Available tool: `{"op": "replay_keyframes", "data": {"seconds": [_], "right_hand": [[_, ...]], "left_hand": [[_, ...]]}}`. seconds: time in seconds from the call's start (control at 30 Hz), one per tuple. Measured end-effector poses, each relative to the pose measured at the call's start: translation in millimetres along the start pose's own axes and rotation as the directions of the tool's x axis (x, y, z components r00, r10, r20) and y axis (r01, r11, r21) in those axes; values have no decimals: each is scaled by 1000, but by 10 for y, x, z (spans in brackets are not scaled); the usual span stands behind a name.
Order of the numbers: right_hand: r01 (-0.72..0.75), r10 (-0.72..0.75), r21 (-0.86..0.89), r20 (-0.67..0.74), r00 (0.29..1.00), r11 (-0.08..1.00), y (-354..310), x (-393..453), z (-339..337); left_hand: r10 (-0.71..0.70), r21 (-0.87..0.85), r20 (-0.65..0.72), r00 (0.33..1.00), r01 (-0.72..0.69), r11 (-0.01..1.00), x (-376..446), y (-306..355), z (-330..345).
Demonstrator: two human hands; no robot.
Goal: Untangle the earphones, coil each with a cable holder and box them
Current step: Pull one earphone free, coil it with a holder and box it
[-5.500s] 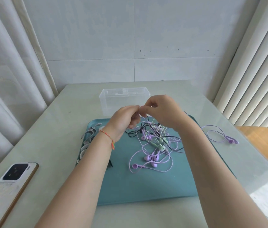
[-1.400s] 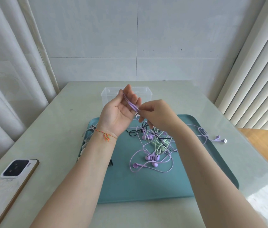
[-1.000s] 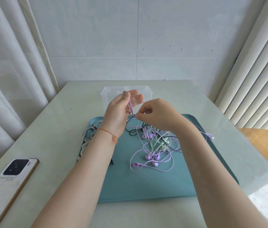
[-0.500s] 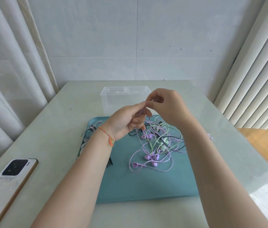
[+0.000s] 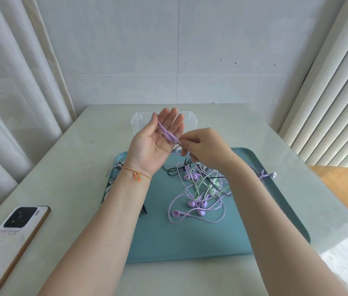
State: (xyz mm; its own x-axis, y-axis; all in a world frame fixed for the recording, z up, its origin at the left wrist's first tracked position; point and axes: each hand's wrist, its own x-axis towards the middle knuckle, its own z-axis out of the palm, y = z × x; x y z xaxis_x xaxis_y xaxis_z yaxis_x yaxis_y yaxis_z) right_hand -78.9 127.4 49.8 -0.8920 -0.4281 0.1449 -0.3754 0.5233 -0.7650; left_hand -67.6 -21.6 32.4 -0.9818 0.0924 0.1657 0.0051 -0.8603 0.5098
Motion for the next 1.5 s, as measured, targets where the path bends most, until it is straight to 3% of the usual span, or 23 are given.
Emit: {"op": "replay_keyframes", "data": {"seconds": [0.17, 0.3, 0.57, 0.8, 0.93, 1.07, 1.13, 1.27, 1.4, 1.5], "right_hand": [[-47, 47, -2, 52, 998, 999, 18, 23, 47], [-28, 31, -92, 29, 999, 995, 33, 35, 6], [20, -16, -197, 21, 1000, 980, -87, -29, -70], [63, -80, -200, -76, 994, 978, -38, -17, -169], [65, -94, -136, -225, 970, 989, 20, 23, -216], [62, -33, 106, -253, 967, 992, 12, 16, -228], [57, -8, 204, -235, 972, 977, 3, 13, -197], [36, 2, 218, -173, 985, 975, 31, 25, -127], [-11, 14, 123, -29, 999, 992, 54, 22, -45], [-37, 34, 36, 69, 997, 999, 80, 33, -5]], "left_hand": [[83, 151, -54, 995, -74, 986, -1, 14, -16], [85, 334, -82, 993, -53, 941, 2, -7, -51], [127, 529, -118, 985, -46, 847, 16, -53, -49], [-89, 767, -114, 989, 145, 625, -30, -168, -3], [-280, 714, -114, 953, 275, 644, -37, -153, -1], [-451, 619, 75, 889, 313, 721, -67, -93, -34], [-437, 522, 151, 887, 303, 797, -71, -80, -28], [-348, 211, 153, 925, 313, 926, -40, -53, -15], [-232, -9, 103, 967, 234, 972, 4, -19, -11], [-87, -56, 20, 996, 88, 995, 13, -8, 14]]}}
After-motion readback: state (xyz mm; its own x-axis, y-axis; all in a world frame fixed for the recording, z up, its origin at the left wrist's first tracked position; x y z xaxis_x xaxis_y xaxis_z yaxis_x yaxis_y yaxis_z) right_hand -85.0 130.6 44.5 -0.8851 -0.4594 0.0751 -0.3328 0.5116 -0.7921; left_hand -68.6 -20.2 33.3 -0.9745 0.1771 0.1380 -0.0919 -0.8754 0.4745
